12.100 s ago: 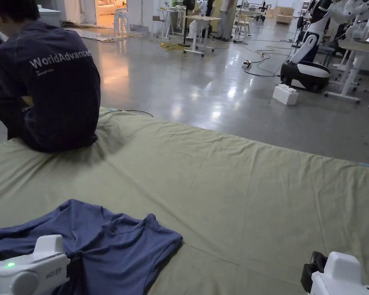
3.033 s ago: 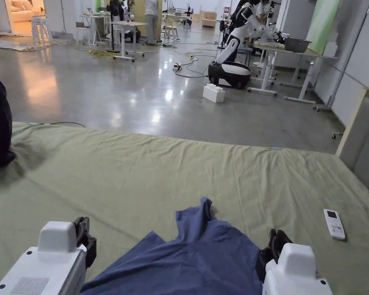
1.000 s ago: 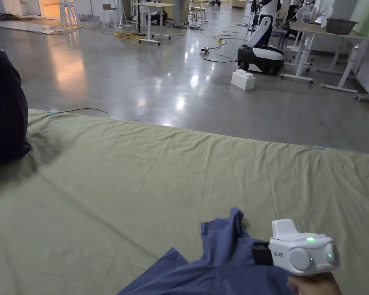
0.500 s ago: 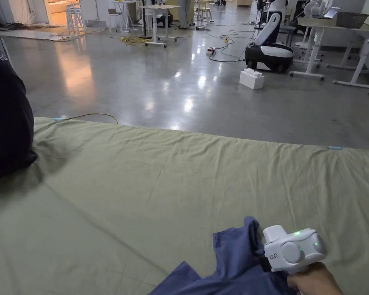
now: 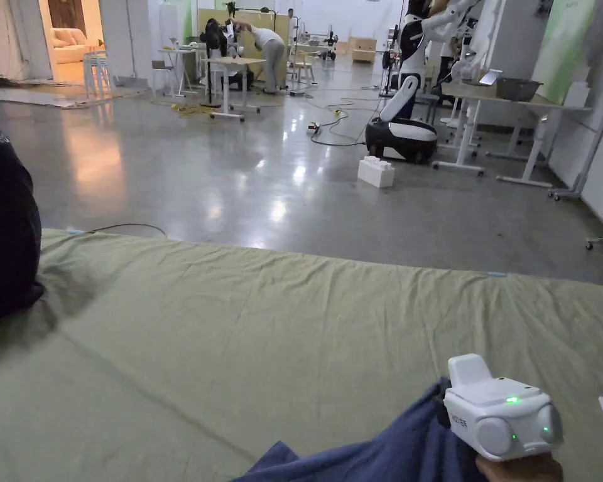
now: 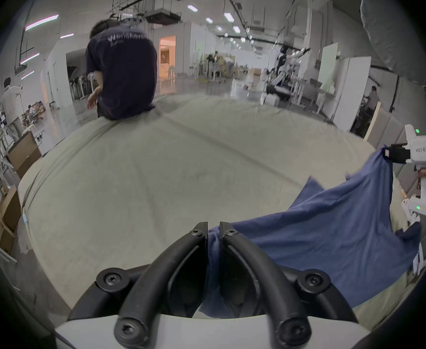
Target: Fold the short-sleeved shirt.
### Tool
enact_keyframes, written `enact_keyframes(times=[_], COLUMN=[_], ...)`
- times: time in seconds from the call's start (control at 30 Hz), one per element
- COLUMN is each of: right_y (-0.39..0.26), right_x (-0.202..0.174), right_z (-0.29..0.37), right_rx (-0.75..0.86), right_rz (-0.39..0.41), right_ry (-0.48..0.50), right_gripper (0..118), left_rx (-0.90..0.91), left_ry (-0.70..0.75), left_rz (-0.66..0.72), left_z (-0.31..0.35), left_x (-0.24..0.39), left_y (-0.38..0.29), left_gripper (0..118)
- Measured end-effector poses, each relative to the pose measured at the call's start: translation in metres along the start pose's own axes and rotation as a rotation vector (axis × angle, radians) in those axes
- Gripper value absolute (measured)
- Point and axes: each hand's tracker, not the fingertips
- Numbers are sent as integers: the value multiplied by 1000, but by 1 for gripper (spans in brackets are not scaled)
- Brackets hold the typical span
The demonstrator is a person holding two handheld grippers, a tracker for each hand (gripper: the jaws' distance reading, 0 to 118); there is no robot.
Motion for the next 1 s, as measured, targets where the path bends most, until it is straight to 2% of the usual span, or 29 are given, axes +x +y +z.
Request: enact_keyframes(times=[0.1,0.27,0.53,0.73,1.0], right_y=[20,54,124,170,225], right_x=[20,62,122,146,152], right_z=[37,97,173,198,200], right_rx=[60,168,357,426,478], right_rz=[9,-70,-136,-150,-134], right_ry=[-55,-144,-265,-323,-348], right_gripper=[2,2,2,2,2], left_rx=[75,205,355,428,457], left_ry=[-31,-95,-158,-165,-131], left_rz=[6,18,-18,-59,-92], left_z=[8,21,54,75,84], left_x=[9,26,65,89,105], left_y=[32,106,250,341,403], left_gripper=[8,8,8,8,8])
